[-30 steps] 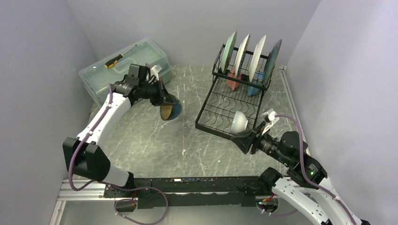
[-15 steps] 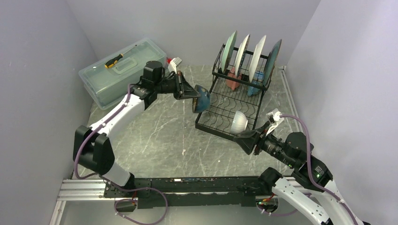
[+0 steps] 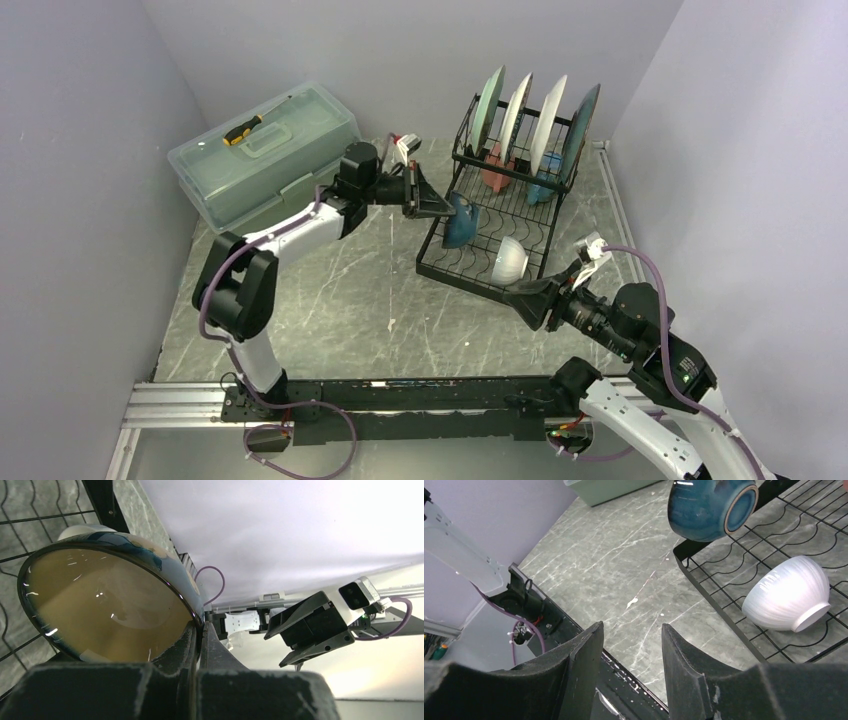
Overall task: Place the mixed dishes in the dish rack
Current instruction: Insert the bowl into the dish rack.
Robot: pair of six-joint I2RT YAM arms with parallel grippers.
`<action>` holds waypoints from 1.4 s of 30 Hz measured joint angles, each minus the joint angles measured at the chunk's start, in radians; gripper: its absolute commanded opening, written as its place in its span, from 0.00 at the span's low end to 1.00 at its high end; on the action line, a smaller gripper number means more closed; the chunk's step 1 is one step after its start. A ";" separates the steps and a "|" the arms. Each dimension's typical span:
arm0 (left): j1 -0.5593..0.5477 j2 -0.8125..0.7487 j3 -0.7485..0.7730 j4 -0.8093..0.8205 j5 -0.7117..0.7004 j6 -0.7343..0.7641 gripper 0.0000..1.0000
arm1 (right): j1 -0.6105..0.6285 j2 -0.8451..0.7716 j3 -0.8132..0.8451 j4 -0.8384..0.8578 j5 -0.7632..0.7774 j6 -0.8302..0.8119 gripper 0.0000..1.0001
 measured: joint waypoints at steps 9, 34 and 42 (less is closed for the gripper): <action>-0.047 0.129 0.000 0.255 0.033 -0.125 0.00 | 0.000 0.000 0.008 -0.014 0.008 0.000 0.49; -0.075 0.349 -0.058 0.655 0.041 -0.319 0.00 | 0.000 -0.015 0.014 -0.057 0.015 0.002 0.48; -0.075 0.391 -0.078 0.784 0.047 -0.383 0.00 | 0.000 -0.015 0.014 -0.058 0.016 0.003 0.49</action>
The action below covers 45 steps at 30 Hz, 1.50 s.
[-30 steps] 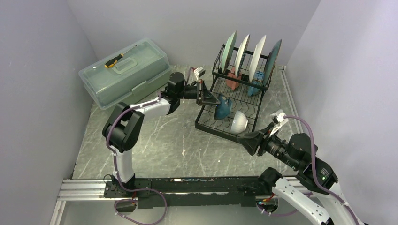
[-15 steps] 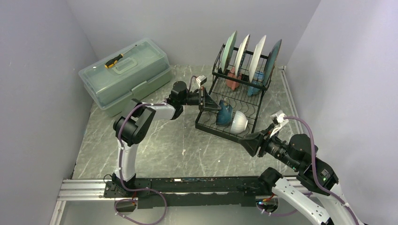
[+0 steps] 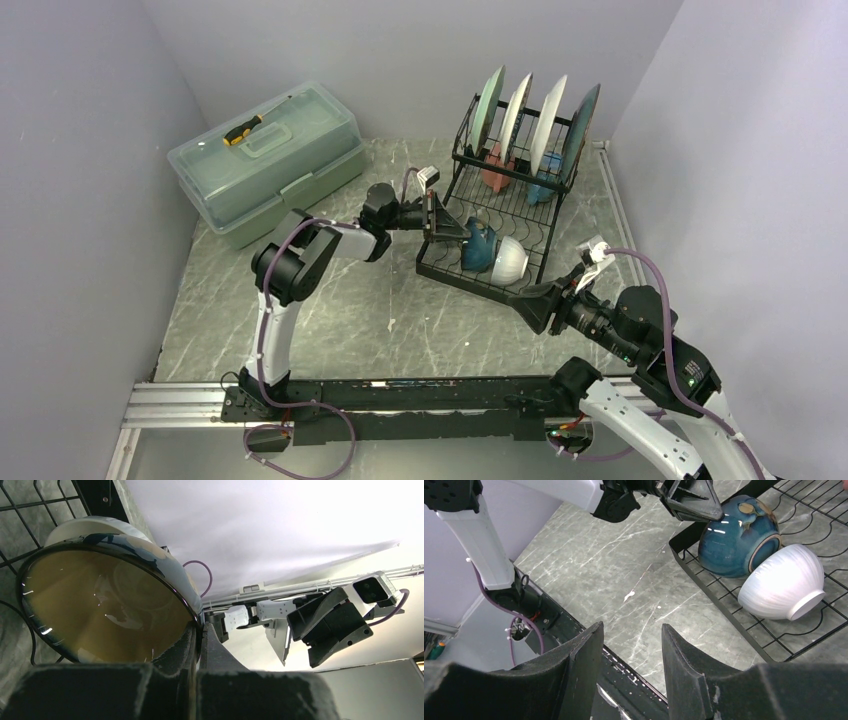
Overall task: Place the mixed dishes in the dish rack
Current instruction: Insert the bowl into the dish rack.
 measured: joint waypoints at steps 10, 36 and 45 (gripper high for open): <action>0.014 0.033 -0.025 0.075 0.010 -0.035 0.00 | 0.000 0.000 0.000 0.000 0.013 0.006 0.49; 0.054 0.141 -0.021 0.259 0.042 -0.140 0.00 | 0.000 0.009 0.000 0.001 0.013 0.008 0.49; 0.076 0.101 -0.022 0.080 0.062 0.003 0.00 | 0.000 0.021 -0.002 0.008 0.013 0.008 0.49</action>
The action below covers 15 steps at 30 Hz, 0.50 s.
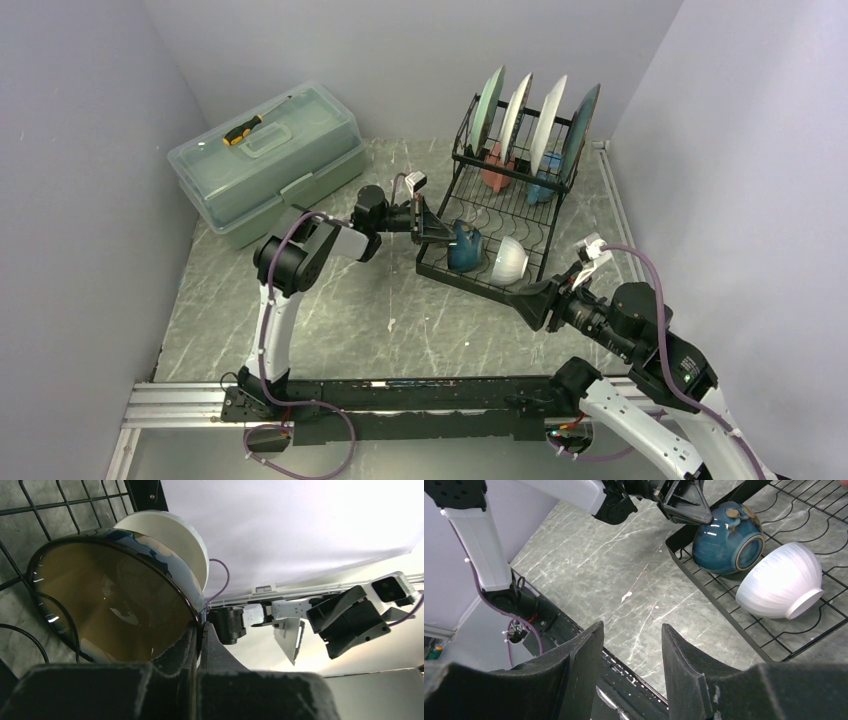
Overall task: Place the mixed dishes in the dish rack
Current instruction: Insert the bowl into the dish rack.
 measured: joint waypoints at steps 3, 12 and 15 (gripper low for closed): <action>-0.002 -0.035 0.000 -0.103 0.001 0.083 0.00 | 0.000 0.000 -0.004 0.002 0.000 0.000 0.49; -0.005 -0.105 0.018 -0.357 -0.003 0.275 0.20 | 0.000 0.000 -0.013 0.004 0.000 0.005 0.49; -0.006 -0.121 0.023 -0.438 -0.001 0.315 0.24 | 0.000 0.000 -0.013 0.007 0.000 0.008 0.49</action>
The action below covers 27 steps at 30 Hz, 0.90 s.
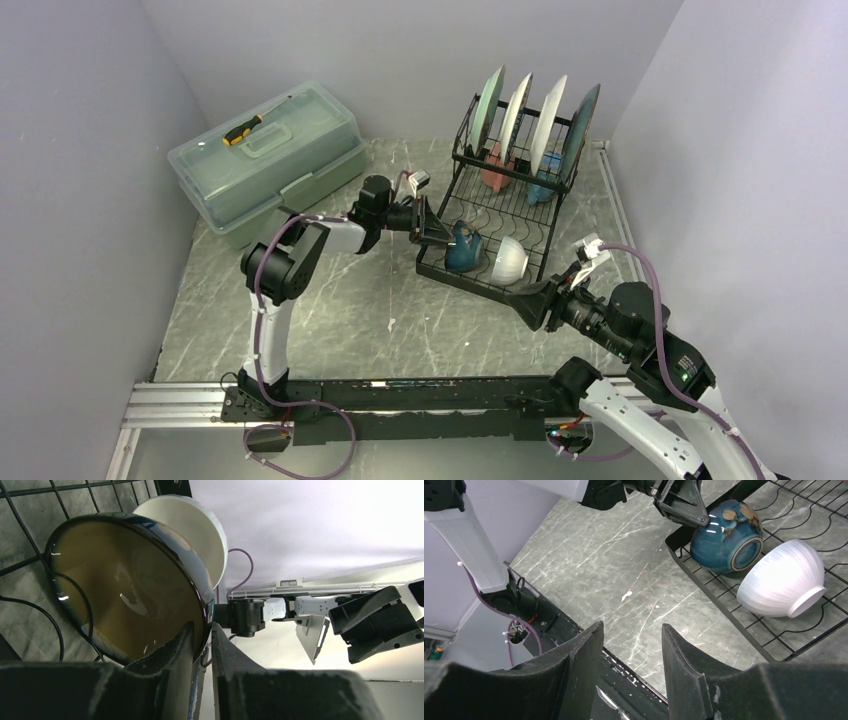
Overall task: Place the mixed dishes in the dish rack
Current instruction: Insert the bowl into the dish rack.
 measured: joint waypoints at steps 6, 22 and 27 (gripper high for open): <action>-0.005 -0.015 0.011 -0.101 0.002 0.055 0.30 | 0.000 0.000 0.000 0.000 0.000 0.005 0.49; -0.026 -0.070 0.033 -0.330 -0.010 0.180 0.39 | 0.000 0.000 0.000 0.000 0.000 0.011 0.51; -0.026 -0.091 0.040 -0.370 -0.025 0.213 0.40 | 0.000 -0.002 0.000 0.000 0.000 0.018 0.52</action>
